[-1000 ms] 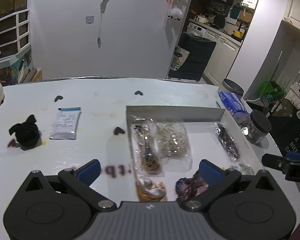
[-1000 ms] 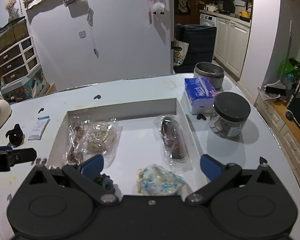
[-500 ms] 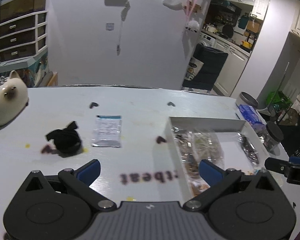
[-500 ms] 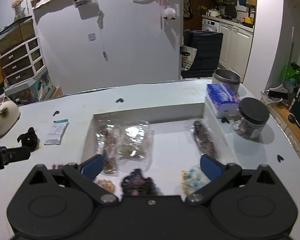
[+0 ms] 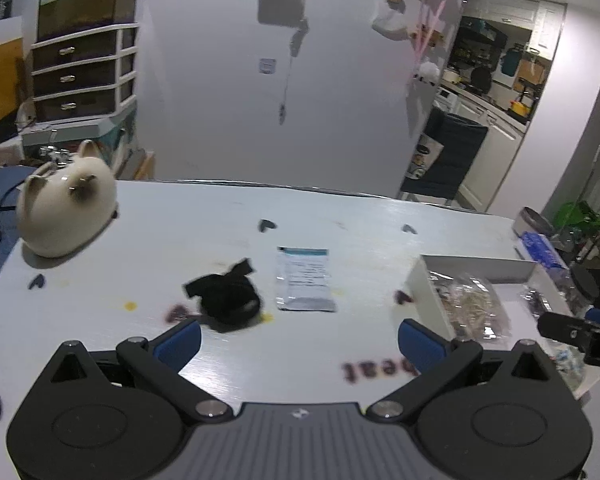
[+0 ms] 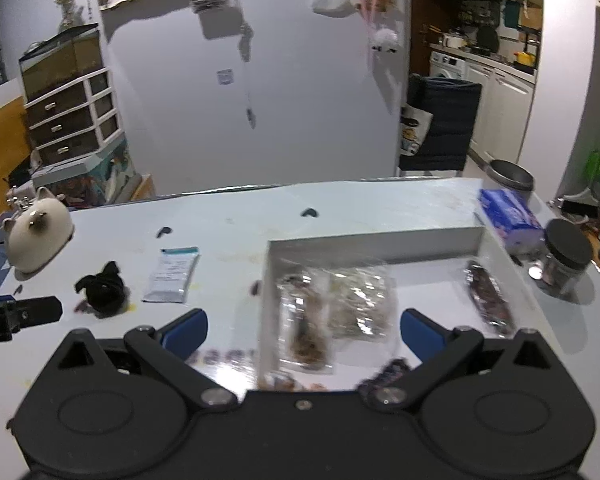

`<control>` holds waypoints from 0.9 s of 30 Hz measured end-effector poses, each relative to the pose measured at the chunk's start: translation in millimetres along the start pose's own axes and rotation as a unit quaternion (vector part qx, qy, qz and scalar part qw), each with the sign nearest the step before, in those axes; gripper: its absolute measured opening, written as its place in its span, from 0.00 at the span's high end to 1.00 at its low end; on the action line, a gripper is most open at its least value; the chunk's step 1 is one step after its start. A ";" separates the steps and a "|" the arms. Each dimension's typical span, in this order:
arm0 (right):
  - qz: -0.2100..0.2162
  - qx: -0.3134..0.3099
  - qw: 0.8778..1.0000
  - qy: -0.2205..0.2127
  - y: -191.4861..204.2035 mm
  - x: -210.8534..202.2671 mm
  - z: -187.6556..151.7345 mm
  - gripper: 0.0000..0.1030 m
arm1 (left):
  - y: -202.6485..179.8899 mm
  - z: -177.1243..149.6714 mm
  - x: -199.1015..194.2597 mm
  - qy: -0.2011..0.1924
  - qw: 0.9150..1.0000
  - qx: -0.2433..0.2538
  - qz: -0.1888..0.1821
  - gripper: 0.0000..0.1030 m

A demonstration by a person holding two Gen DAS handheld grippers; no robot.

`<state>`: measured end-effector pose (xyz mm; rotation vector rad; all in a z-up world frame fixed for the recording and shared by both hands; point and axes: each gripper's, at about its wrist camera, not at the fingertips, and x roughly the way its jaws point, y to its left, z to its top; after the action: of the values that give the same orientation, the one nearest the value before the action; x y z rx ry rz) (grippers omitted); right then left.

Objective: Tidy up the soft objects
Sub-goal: 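Move the left gripper over the black scrunchie while the right approaches the white sachet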

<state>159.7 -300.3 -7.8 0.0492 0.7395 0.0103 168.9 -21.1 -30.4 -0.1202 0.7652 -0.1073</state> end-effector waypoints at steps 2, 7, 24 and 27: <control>0.005 -0.004 1.000 -0.002 10.4 2.5 1.3 0.00 | 9.0 1.4 0.7 -0.002 1.000 0.001 -0.009 0.00; 0.016 -0.011 1.000 -0.003 33.5 7.3 4.9 0.00 | 18.9 3.7 6.4 -0.025 0.998 0.050 -0.030 0.00; 0.023 -0.014 1.000 0.011 60.8 28.1 16.5 0.00 | 23.8 -13.2 101.4 -0.025 0.942 0.332 -0.032 0.24; 0.029 -0.024 0.999 0.014 66.3 37.4 20.0 0.00 | 25.3 -16.8 117.8 -0.013 0.934 0.355 -0.034 0.25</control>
<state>201.3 -233.9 -15.1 0.0250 0.7649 0.0835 242.9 -13.8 -126.6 0.5401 0.6563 -0.4397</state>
